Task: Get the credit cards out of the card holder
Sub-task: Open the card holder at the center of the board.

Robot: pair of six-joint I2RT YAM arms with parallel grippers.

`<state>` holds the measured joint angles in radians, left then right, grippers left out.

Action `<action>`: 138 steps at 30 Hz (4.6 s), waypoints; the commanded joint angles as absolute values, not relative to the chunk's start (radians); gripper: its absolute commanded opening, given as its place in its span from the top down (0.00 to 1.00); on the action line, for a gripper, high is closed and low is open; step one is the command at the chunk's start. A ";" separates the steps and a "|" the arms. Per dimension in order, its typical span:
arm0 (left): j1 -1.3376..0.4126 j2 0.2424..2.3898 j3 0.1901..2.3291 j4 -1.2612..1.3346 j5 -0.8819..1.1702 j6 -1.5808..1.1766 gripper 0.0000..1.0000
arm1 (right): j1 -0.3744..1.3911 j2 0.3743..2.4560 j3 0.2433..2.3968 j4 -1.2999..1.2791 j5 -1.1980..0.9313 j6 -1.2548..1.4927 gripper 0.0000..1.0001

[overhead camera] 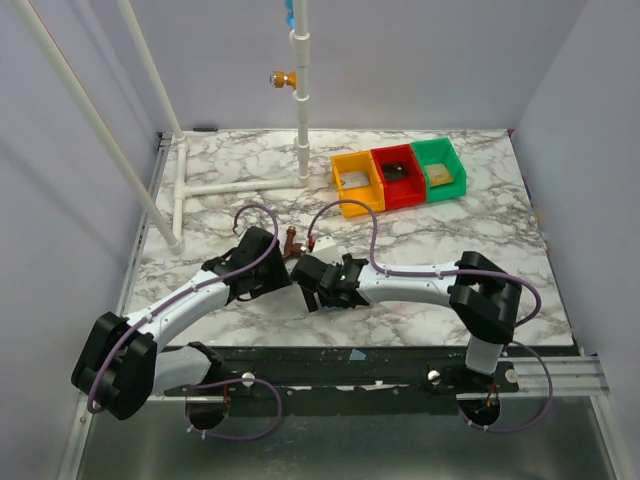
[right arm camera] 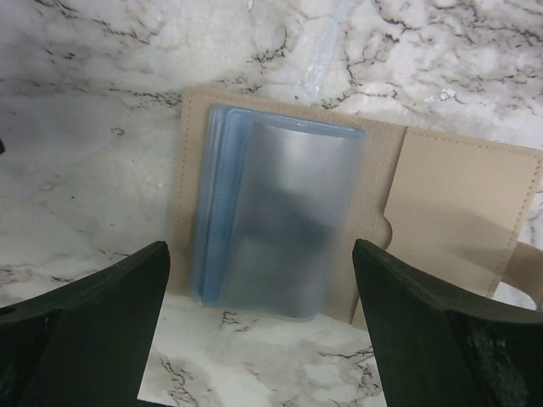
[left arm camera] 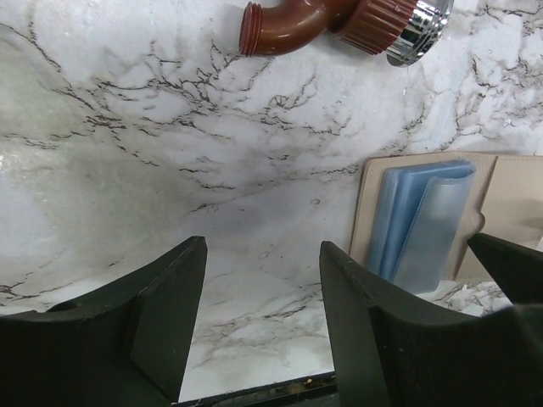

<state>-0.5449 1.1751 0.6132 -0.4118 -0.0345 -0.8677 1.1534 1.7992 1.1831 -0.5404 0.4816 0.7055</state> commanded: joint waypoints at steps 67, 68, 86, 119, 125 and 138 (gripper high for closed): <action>-0.790 1.528 0.874 -0.363 0.008 -0.878 0.55 | 0.947 1.278 0.609 -0.292 0.297 0.960 0.76; -0.792 1.539 0.878 -0.358 0.010 -0.876 0.56 | 0.946 1.275 0.611 -0.293 0.299 0.959 0.76; -0.814 1.549 0.868 -0.343 0.014 -0.884 0.63 | 0.946 1.334 0.662 -0.423 0.426 0.913 0.51; -0.813 1.621 0.946 -0.176 0.254 -0.900 0.60 | 0.943 1.371 0.586 -0.266 0.314 0.952 0.84; -0.805 1.640 0.893 -0.141 0.244 -0.904 0.60 | 0.943 1.376 0.589 -0.267 0.312 0.950 0.84; -0.782 1.675 0.788 -0.005 0.304 -0.919 0.65 | 0.943 1.396 0.593 -0.284 0.310 0.947 0.85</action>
<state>-0.7856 1.6482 0.8154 -0.0673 0.2657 -0.9089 0.9432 1.3571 0.6193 -0.2531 0.3420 0.9352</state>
